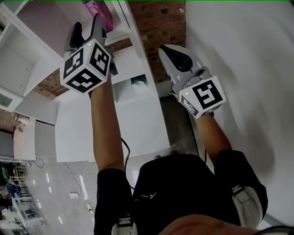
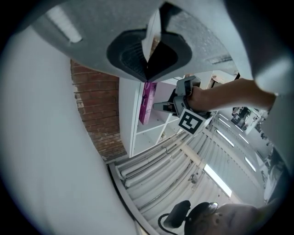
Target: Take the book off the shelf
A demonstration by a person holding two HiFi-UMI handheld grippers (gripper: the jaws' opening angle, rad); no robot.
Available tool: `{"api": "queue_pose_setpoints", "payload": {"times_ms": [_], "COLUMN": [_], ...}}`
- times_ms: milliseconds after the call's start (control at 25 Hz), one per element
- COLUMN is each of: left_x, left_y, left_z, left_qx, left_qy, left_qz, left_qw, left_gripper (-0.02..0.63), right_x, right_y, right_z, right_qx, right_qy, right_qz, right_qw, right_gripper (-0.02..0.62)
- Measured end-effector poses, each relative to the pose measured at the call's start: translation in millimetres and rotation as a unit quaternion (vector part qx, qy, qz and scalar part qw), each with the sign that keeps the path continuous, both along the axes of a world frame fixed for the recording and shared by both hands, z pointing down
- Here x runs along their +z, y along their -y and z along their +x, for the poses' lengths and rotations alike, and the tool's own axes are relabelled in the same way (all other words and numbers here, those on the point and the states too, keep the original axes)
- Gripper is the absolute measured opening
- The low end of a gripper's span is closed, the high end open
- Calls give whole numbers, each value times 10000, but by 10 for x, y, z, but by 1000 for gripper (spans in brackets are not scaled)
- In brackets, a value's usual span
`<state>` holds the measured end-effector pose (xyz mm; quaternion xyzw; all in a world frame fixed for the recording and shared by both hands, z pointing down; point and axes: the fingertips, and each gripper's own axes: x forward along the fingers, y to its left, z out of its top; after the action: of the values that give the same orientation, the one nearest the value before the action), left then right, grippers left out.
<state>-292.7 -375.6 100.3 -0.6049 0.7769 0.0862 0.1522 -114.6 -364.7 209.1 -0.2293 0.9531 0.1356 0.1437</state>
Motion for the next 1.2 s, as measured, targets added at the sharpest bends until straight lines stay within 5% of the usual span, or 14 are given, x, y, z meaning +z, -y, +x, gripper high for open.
{"api": "queue_pose_setpoints", "payload": {"times_ms": [760,960,1200], "left_x": [277,276,259], "left_y": [870,853,763], "left_z": [-232,-278,-292], "left_qx": [-117,-223,-133], "left_qy": [-88,-47,-138], "left_qz": [-1546,-1577,-1344], "left_qw": [9879,9872,9907], "left_gripper": [250,161,138], "right_x": [-3,61,109], "right_y": [86,74,29], "right_z": [96,93,31], "right_qx": [62,65,68], "right_qy": [228,252,222], "right_qz": [7,-91,-91], "right_qw": [9997,9996,9997], "right_gripper": [2,2,2]}}
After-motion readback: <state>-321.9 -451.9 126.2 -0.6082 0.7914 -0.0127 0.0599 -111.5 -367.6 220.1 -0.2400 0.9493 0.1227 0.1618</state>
